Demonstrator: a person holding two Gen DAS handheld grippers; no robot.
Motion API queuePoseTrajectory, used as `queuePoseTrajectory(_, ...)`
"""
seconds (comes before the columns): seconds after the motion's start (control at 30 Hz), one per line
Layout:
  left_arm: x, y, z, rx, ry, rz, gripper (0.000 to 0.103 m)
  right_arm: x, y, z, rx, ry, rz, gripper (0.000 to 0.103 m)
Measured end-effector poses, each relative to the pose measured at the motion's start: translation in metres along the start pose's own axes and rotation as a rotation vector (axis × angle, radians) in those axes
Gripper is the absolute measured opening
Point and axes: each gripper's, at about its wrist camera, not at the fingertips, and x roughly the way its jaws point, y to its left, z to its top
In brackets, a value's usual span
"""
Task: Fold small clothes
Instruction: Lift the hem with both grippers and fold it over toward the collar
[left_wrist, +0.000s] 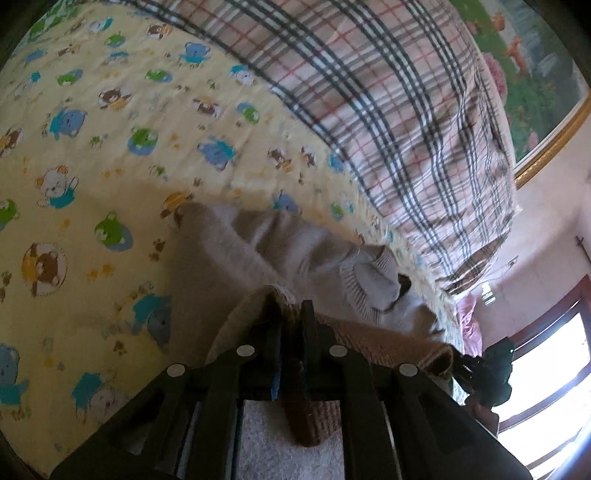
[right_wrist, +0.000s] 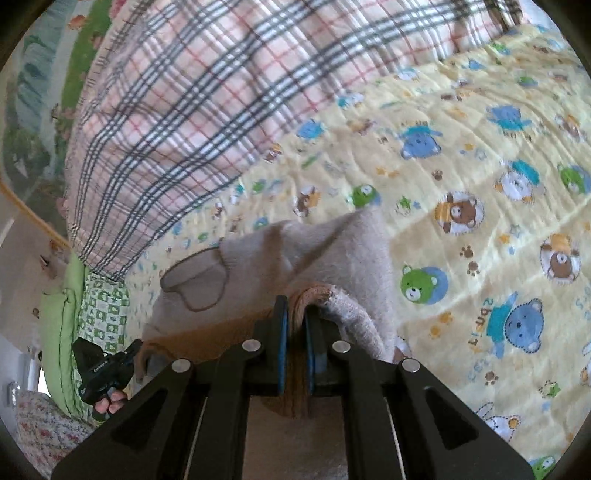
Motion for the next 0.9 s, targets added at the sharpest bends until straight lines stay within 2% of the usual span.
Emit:
queuePoseTrajectory(0.03,-0.006,-0.002,-0.003,0.003,0.004,-0.001,0.019,-0.005,-0.001,-0.001,0.01,-0.004,0.008,0.011)
queuePoseTrajectory(0.07,-0.012,-0.004,-0.007,0.008,0.007,0.003,0.033,-0.011,0.0,-0.003,0.009,-0.015,0.01,0.014)
queuePoseTrajectory(0.13,-0.031,-0.009,-0.023,0.01,0.002,-0.01,0.047,-0.03,0.008,-0.01,-0.018,-0.062,-0.011,0.023)
queuePoseTrajectory(0.17,-0.039,-0.012,-0.029,0.012,0.0,-0.023,0.049,-0.043,0.012,-0.015,-0.037,-0.089,-0.01,0.031)
queuePoseTrajectory(0.2,-0.047,-0.015,-0.039,0.015,0.004,-0.038,0.049,-0.052,0.017,-0.02,-0.05,-0.103,-0.001,0.034)
queuePoseTrajectory(0.3,-0.055,-0.034,-0.074,0.044,0.062,-0.105,0.054,-0.064,0.042,-0.047,-0.147,-0.074,0.059,0.034)
queuePoseTrajectory(0.37,-0.041,-0.053,-0.097,0.086,0.141,-0.135,0.054,-0.047,0.066,-0.07,-0.254,0.044,0.094,0.034)
queuePoseTrajectory(0.43,-0.017,-0.075,-0.112,0.134,0.22,-0.167,0.054,-0.018,0.095,-0.092,-0.39,0.176,0.093,0.034)
queuePoseTrajectory(0.53,0.006,-0.093,-0.113,0.2,0.264,-0.15,0.053,0.019,0.12,-0.104,-0.501,0.308,0.108,0.034)
queuePoseTrajectory(0.63,0.023,-0.089,-0.097,0.2,0.282,-0.135,0.05,0.054,0.126,-0.098,-0.545,0.395,0.051,0.034)
queuePoseTrajectory(0.67,0.024,-0.087,-0.091,0.198,0.282,-0.134,0.043,0.061,0.125,-0.094,-0.555,0.403,0.041,0.034)
queuePoseTrajectory(0.73,0.025,-0.075,-0.07,0.187,0.257,-0.106,0.036,0.076,0.118,-0.075,-0.553,0.371,-0.041,0.032)
queuePoseTrajectory(0.8,0.022,-0.063,-0.052,0.173,0.22,-0.078,0.036,0.081,0.105,-0.054,-0.487,0.327,-0.051,0.029)
queuePoseTrajectory(0.83,0.02,-0.054,-0.039,0.164,0.186,-0.03,0.035,0.08,0.095,-0.039,-0.445,0.269,-0.105,0.029)
queuePoseTrajectory(0.9,0.018,-0.036,-0.019,0.134,0.146,0.02,0.034,0.074,0.081,-0.021,-0.386,0.195,-0.131,0.027)
